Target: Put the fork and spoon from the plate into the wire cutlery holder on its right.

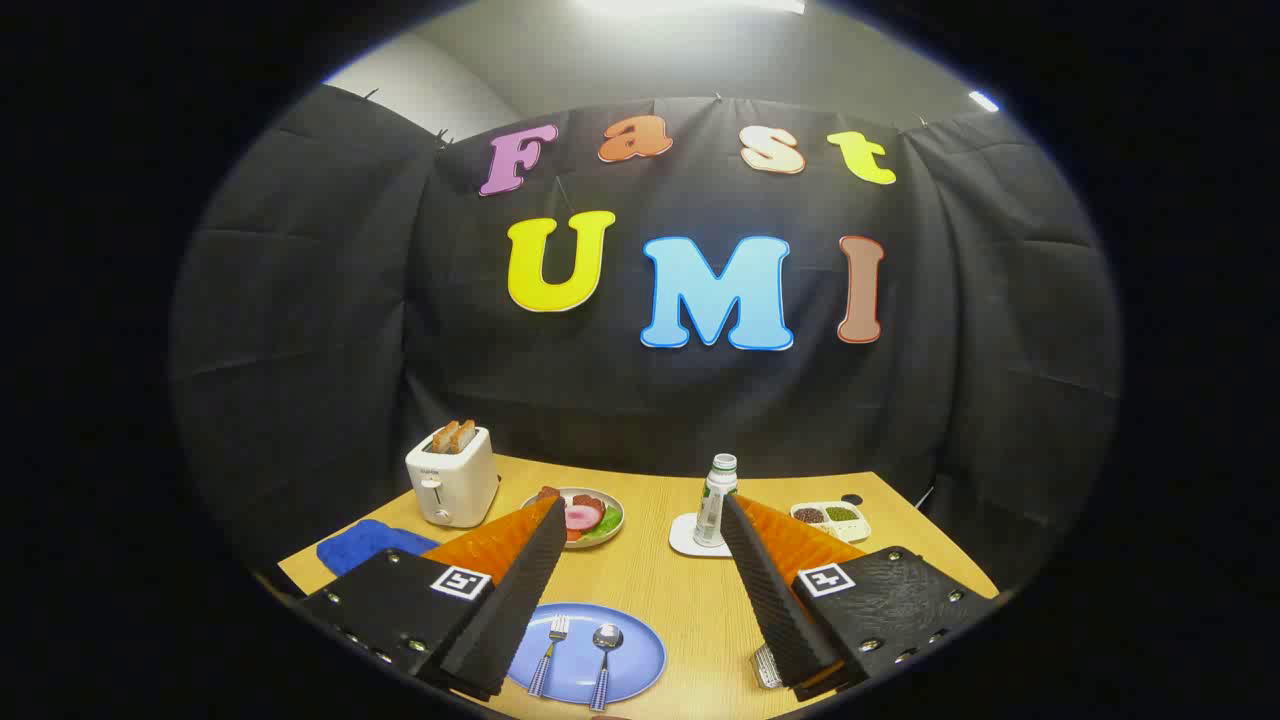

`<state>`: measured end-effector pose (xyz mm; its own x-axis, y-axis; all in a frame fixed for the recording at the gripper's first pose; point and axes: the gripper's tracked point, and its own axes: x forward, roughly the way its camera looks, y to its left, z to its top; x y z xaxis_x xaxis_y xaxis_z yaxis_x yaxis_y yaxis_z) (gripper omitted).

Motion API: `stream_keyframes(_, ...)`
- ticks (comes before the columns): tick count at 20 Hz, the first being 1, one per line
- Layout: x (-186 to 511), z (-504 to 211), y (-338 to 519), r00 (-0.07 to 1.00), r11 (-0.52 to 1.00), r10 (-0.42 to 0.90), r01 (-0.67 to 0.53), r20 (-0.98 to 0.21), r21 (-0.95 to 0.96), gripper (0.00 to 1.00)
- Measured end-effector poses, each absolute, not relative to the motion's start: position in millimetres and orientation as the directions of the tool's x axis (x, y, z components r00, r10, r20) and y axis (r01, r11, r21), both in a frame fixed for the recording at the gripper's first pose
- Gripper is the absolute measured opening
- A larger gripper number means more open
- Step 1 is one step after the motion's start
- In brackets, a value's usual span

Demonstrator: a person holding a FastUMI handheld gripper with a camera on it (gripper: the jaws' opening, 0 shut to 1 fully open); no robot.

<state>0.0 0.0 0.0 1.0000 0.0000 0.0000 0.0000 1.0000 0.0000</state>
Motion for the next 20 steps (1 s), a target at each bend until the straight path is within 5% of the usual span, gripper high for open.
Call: stream_keyframes(20, 13, -47, 15, 0.987, 0.999, 0.041, -0.042, -0.157, -0.005, 0.96)
